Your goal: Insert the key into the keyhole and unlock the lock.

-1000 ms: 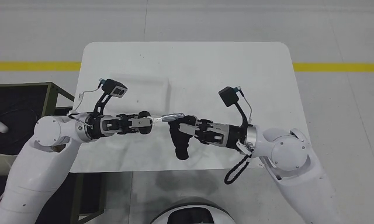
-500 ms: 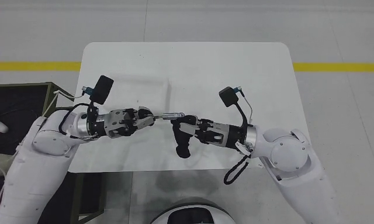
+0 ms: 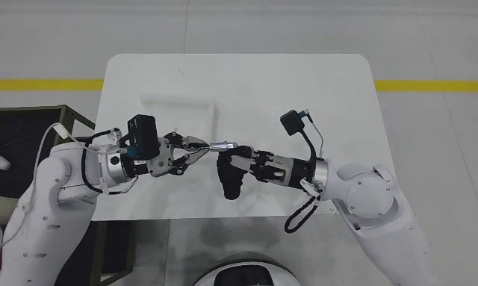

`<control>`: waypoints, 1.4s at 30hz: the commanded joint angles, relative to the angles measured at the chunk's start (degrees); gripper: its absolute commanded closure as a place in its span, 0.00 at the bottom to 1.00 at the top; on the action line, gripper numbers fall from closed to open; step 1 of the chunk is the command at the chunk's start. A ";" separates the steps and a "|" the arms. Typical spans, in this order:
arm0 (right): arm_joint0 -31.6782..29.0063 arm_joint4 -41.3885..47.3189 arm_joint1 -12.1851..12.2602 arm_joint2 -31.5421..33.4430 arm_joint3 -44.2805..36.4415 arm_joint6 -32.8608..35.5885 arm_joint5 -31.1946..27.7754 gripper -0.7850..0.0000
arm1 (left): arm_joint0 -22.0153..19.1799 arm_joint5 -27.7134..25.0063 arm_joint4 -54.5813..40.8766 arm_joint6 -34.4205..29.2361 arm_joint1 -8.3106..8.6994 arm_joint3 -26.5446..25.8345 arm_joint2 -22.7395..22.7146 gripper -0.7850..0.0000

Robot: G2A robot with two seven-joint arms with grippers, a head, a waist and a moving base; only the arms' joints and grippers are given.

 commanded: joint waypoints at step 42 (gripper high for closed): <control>34.58 -32.97 0.20 1.33 9.00 12.39 12.88 1.00 | 2.65 8.12 43.68 47.45 1.37 10.25 2.12 0.00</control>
